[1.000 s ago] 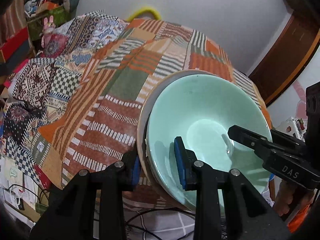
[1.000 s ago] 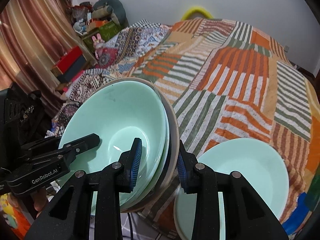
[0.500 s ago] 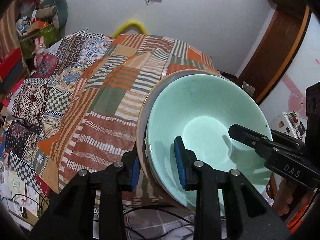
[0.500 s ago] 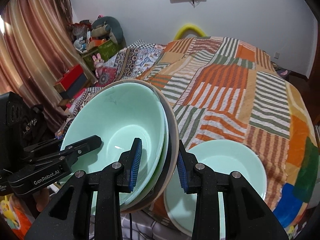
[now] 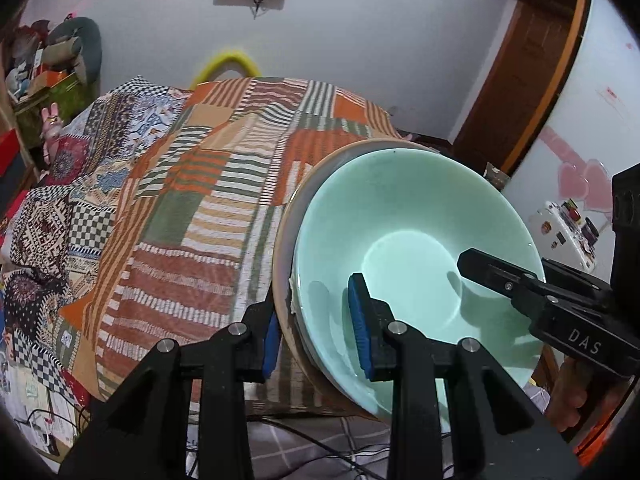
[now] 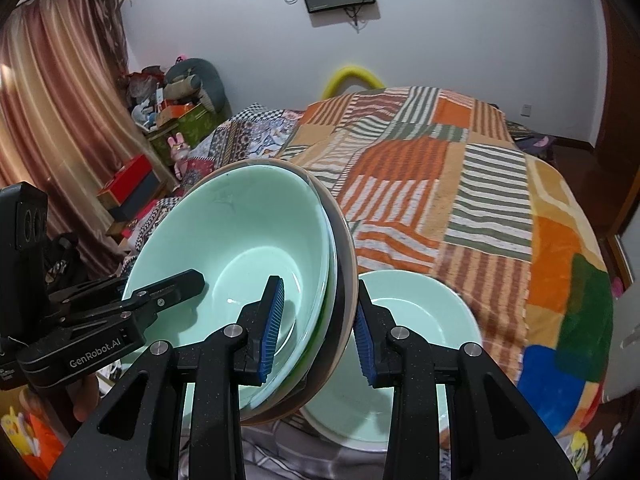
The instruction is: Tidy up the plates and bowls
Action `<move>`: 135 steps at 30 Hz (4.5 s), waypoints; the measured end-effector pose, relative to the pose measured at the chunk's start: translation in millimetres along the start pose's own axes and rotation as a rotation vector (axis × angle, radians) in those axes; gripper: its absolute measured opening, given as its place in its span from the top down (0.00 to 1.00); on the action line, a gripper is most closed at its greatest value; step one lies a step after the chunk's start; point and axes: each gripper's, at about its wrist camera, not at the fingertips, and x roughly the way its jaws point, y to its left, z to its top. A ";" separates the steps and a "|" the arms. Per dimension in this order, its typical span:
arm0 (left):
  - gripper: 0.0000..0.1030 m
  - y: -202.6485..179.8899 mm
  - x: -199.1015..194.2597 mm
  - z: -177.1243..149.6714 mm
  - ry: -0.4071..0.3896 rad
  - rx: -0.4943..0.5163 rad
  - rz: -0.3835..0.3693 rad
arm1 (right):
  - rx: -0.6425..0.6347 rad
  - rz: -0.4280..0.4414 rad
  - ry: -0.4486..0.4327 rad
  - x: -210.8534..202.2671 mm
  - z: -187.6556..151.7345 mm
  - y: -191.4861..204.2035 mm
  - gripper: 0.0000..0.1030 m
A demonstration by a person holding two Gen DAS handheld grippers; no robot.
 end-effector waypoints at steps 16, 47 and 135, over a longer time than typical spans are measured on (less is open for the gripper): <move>0.71 -33.3 30.9 -2.8 0.065 0.055 -0.041 | 0.073 -0.052 0.001 -13.7 -15.3 -33.4 0.70; 0.71 -37.7 119.6 -13.9 0.268 0.056 -0.048 | 0.177 -0.077 0.141 25.7 -38.0 -71.9 0.70; 0.01 -87.6 -127.5 3.7 -0.498 0.179 -0.023 | -0.054 -0.108 -0.485 -141.7 -8.4 3.1 0.01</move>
